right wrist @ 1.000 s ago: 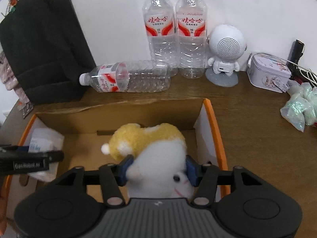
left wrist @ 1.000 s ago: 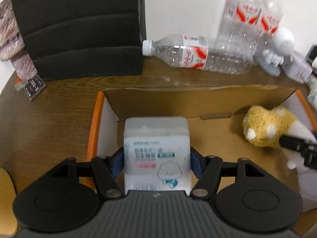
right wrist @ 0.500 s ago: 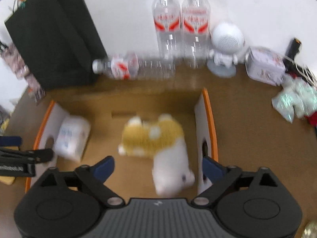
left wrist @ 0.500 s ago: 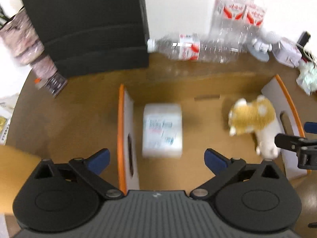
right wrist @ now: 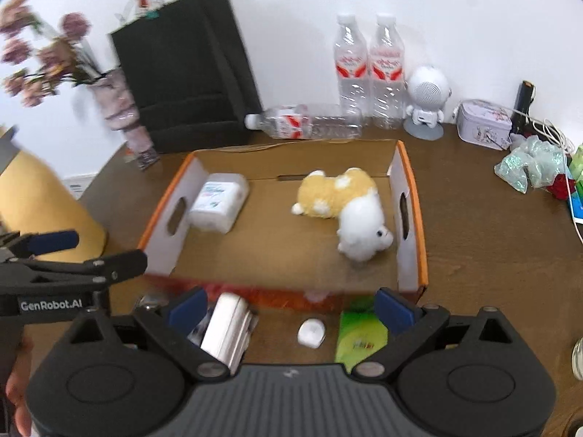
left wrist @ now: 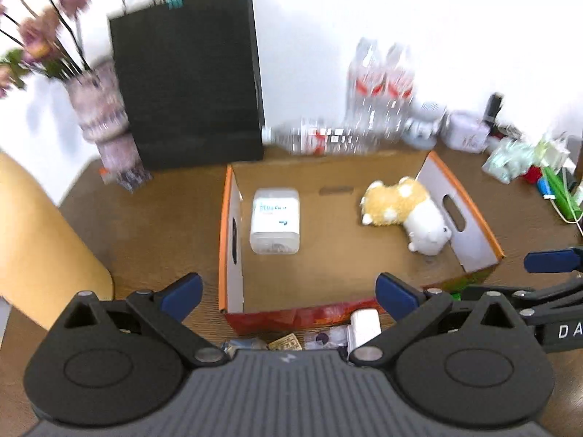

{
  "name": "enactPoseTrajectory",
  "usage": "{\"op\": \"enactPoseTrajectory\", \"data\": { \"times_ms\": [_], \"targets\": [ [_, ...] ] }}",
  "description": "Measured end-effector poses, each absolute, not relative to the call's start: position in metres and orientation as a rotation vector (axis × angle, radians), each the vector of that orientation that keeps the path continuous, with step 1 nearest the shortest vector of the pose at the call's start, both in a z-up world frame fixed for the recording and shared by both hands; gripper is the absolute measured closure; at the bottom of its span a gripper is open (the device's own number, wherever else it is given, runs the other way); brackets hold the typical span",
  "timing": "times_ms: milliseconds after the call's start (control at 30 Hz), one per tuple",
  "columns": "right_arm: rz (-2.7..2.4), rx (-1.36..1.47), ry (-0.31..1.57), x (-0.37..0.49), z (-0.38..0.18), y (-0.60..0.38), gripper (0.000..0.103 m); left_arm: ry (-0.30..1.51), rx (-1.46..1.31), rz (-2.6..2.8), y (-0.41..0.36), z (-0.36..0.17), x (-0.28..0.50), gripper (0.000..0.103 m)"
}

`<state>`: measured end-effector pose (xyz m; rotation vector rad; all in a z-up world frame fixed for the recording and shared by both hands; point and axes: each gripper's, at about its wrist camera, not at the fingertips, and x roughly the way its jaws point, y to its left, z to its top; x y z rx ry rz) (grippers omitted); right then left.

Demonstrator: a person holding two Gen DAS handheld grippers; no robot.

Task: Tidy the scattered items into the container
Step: 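Return both tools to the table and approach the purple pouch and white roller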

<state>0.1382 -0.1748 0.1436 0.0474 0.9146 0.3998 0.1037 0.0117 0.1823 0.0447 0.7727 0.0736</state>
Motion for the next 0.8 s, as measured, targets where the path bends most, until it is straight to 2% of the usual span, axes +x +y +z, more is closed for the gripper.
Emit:
{"op": "enactPoseTrajectory", "data": {
  "times_ms": [67,200,267,367,500,800],
  "targets": [
    [0.406,0.042,0.821,0.110,0.137,-0.179,0.004,0.705,0.041,0.081,0.009,0.171,0.071,0.000],
    [0.380,0.070,0.512,0.036,0.102,-0.199,0.000,0.541,-0.031,0.060,0.016,0.129,-0.003,0.000],
    [0.388,0.070,0.449,0.008,0.075,-0.208,0.000,0.523,-0.101,0.066,0.022,0.103,-0.030,0.000],
    [0.388,-0.009,0.593,-0.010,0.034,-0.202,0.000,0.562,-0.185,0.086,0.027,0.070,-0.049,0.000],
    [0.366,-0.051,0.669,-0.024,0.000,-0.190,0.000,0.630,-0.205,0.080,0.027,0.041,-0.054,0.000],
    [0.318,-0.088,0.702,-0.032,-0.007,-0.179,0.000,0.691,-0.086,0.071,0.012,0.024,-0.052,0.000]
  ]
}}
